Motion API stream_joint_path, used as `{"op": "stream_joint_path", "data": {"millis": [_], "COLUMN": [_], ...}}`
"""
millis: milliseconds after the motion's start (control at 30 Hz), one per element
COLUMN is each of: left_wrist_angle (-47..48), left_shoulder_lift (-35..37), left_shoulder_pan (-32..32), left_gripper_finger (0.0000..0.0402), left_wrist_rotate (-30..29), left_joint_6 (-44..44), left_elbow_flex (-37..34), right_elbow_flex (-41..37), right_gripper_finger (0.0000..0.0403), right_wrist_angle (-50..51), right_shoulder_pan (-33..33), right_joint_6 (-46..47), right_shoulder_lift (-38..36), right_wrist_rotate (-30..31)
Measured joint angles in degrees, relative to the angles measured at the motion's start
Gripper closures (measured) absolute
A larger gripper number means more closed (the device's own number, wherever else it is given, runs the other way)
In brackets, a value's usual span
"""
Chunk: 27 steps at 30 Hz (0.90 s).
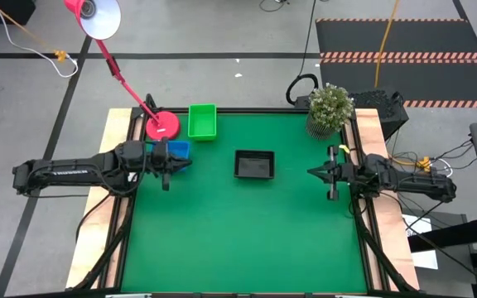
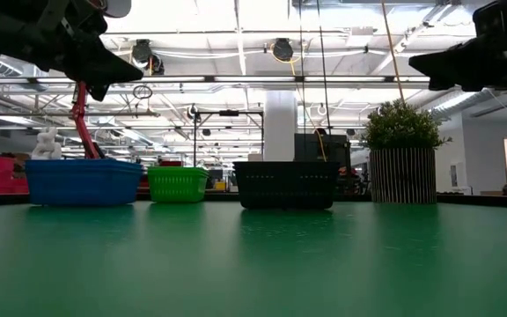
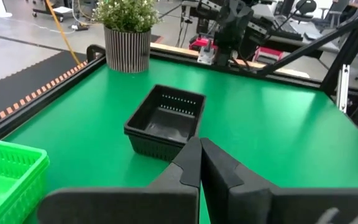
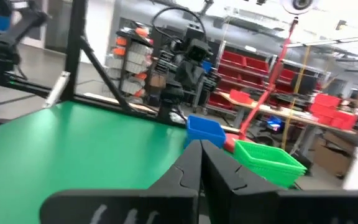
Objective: Stack baskets by color
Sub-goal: Return to Home Position
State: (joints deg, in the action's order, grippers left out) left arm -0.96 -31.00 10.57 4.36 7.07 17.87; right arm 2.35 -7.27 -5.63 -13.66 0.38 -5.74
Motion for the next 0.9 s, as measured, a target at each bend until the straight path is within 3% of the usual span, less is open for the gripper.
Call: {"op": "stream_joint_path", "data": {"millis": [233,400,900], "left_wrist_angle": [2.0,5.6,3.8], "left_shoulder_lift": [1.3,4.1,18.6], "left_shoulder_pan": [0.0,0.0,0.0], "left_gripper_finger": [0.0399,0.0399,0.0399], "left_wrist_rotate": [0.0,0.0,0.6], "left_joint_6": [-1.9,-2.9,-1.4], "left_elbow_flex": [0.0,-0.5,-12.5], "right_elbow_flex": [0.0,0.0,-0.1], "right_gripper_finger": [0.0403,0.0403,0.0403], "right_wrist_angle": [0.0,6.4,2.8], "right_shoulder_pan": [0.0,0.0,0.0], "right_joint_6": [-1.8,-0.5,-0.6], "right_shoulder_lift": [-0.2,-0.2,0.7], "right_wrist_rotate": [2.9,3.5,5.7]}}
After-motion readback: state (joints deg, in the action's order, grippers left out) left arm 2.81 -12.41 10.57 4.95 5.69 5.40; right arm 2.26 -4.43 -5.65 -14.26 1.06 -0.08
